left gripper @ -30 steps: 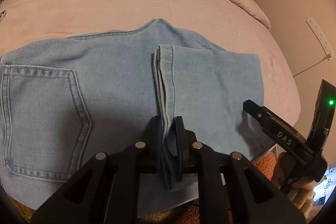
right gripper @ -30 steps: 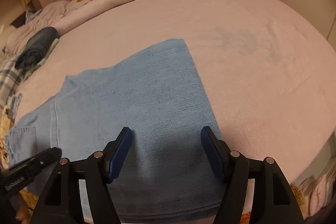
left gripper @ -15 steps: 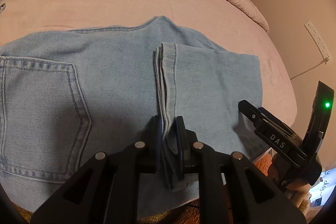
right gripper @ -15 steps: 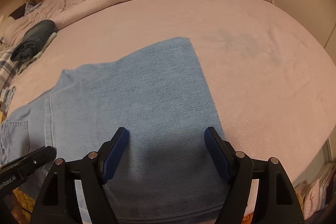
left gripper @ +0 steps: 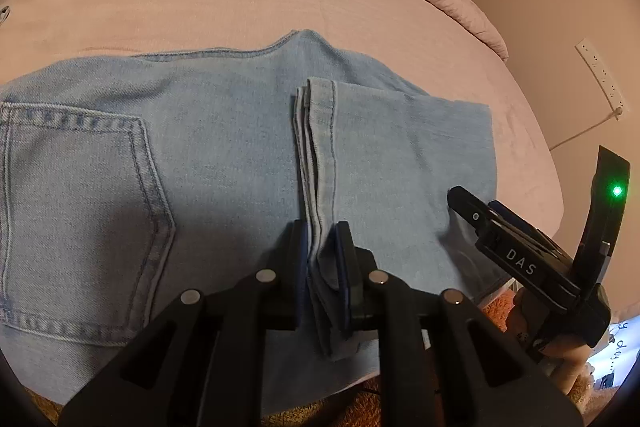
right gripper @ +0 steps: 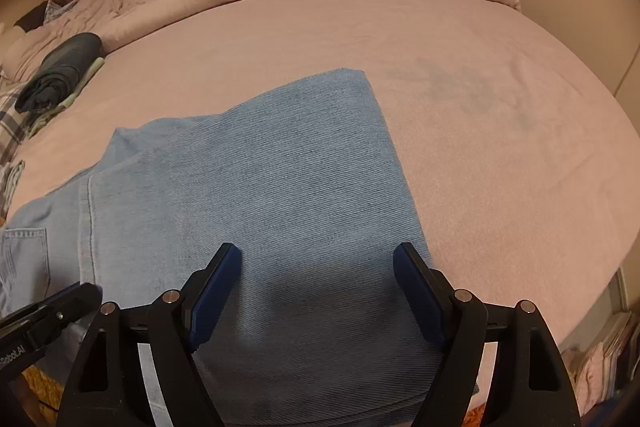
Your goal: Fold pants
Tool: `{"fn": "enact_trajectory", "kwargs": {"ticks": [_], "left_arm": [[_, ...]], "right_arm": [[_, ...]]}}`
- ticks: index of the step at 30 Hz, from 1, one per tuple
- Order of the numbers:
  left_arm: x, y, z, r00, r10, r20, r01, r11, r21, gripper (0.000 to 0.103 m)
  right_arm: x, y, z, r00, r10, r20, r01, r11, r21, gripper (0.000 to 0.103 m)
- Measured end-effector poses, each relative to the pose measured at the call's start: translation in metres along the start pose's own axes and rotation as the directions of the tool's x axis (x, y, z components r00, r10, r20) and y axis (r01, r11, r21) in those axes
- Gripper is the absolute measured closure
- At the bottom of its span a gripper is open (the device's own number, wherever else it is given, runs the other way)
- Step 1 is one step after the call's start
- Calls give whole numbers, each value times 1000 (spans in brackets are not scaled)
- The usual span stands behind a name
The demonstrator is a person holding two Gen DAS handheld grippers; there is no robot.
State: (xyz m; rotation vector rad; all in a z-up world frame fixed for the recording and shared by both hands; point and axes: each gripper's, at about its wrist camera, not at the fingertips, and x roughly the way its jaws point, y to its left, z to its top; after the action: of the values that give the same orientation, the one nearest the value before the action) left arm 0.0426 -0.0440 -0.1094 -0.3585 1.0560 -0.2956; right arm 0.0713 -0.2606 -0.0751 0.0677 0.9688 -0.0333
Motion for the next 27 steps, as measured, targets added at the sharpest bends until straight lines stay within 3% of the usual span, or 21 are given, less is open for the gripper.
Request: {"fn": "enact_trajectory", "kwargs": {"ticks": [9,13,17,23,27], "left_arm": [[1,0,1,1000,-7,-1,7,1000,5,87],[1,0,2,1000,-7,-3,7,1000,6,87],[1,0,2,1000,-5,-1,5,1000,9,87],[1,-1,2,1000,-4,-3,4,1000,9,87],[1,0,3,1000,-4,-3,4,1000,12,87]], "right_arm": [[-10,-8,7,999,34,-21,-33,999,22,24],[-24,-27,26,995,97,21,-98,992,76,24],[-21,-45,50,995,84,46,-88,990,107,24],[14,-58,75,983,183,-4,-180,969,170,39],[40,-53,74,968,244,-66,-227,955,193,57]]}}
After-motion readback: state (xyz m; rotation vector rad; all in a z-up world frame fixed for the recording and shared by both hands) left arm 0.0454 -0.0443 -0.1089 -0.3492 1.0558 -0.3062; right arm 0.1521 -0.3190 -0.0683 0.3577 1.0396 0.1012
